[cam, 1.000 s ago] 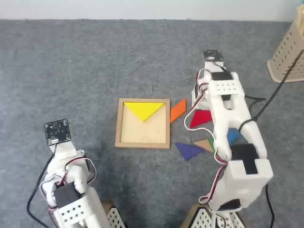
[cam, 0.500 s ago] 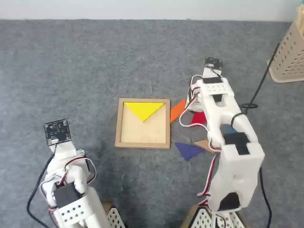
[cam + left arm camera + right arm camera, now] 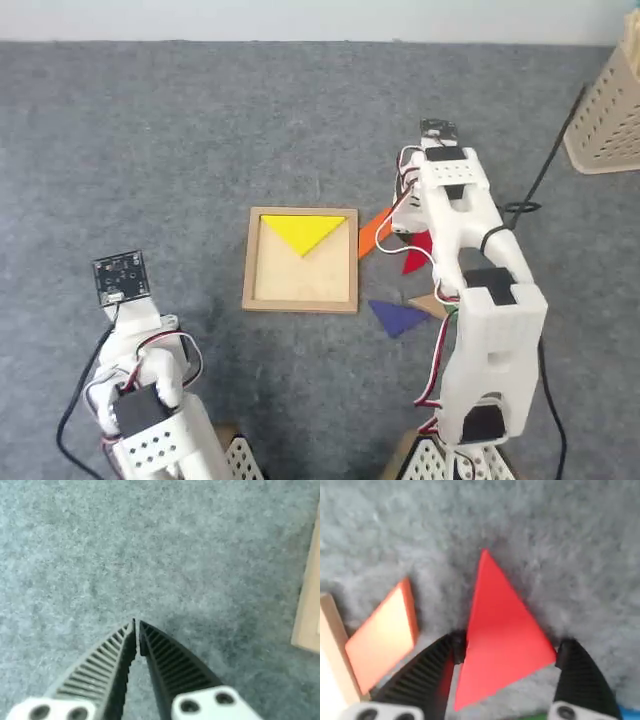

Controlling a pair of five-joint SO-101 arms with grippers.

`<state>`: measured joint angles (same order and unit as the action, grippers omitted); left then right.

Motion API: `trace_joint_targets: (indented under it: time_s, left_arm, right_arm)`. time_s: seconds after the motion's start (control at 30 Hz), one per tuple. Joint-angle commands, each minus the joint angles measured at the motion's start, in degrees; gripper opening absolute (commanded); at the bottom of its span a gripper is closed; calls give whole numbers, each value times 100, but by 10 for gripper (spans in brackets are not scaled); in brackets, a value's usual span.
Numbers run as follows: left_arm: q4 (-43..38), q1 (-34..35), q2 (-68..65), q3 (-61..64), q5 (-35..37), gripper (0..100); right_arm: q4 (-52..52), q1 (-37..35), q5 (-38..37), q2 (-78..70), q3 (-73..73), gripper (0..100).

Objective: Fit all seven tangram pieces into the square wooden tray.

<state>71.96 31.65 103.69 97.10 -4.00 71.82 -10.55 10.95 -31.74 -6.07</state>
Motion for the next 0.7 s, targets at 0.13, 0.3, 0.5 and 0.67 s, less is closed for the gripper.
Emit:
trace_joint_targets:
  time_s: [0.13,0.3,0.5,0.67]
  left_arm:
    - [18,-9,18,-48,53,13]
    - [18,-9,18,-48,53,13]
    - [18,-9,18,-48,53,13]
    - [18,-9,18,-48,53,13]
  right_arm:
    - [866,347,-1020,-13,-809,221]
    - [910,356,-1591,31,-949,220]
    - [1068,453,-1670,40,-1073,225]
    - [1279,488,-1266,84,-1090,277]
